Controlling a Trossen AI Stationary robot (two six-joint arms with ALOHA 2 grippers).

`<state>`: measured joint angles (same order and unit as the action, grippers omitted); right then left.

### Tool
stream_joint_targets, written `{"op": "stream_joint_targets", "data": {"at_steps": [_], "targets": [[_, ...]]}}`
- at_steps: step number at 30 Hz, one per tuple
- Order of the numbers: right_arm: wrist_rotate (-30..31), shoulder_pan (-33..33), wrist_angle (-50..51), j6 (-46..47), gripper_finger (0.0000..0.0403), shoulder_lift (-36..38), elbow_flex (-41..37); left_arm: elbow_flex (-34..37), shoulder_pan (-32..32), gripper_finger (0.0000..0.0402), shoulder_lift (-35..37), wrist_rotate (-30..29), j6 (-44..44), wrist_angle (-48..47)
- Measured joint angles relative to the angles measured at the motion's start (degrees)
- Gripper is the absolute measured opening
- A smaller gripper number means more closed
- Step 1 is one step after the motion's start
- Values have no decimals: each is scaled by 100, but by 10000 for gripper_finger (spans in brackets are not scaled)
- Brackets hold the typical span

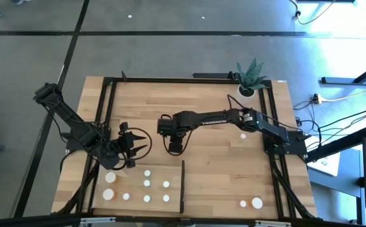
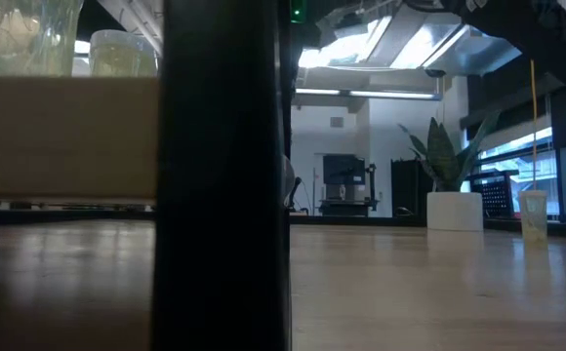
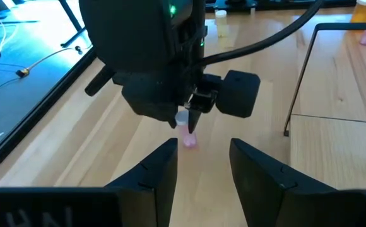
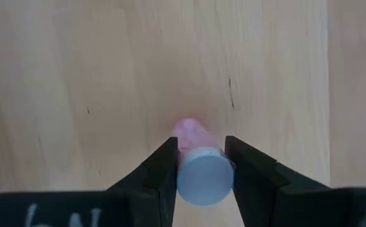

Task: Pick and place medicine bottles onto shelf by color
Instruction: Put the top pink pill bottle on the shelf aligned with the other pink pill bottle

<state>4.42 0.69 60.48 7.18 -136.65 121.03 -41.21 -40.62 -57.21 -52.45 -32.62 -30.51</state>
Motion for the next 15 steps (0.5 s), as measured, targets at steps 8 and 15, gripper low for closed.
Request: {"op": "stream_joint_targets", "data": {"at_steps": [8, 15], "targets": [[-3, -2, 11, 23, 126, -1, 2, 0, -1, 137, 2, 31, 1, -9], [-4, -2, -43, 155, 126, -1, 2, 0, -2, 136, 2, 37, 2, -14]]}}
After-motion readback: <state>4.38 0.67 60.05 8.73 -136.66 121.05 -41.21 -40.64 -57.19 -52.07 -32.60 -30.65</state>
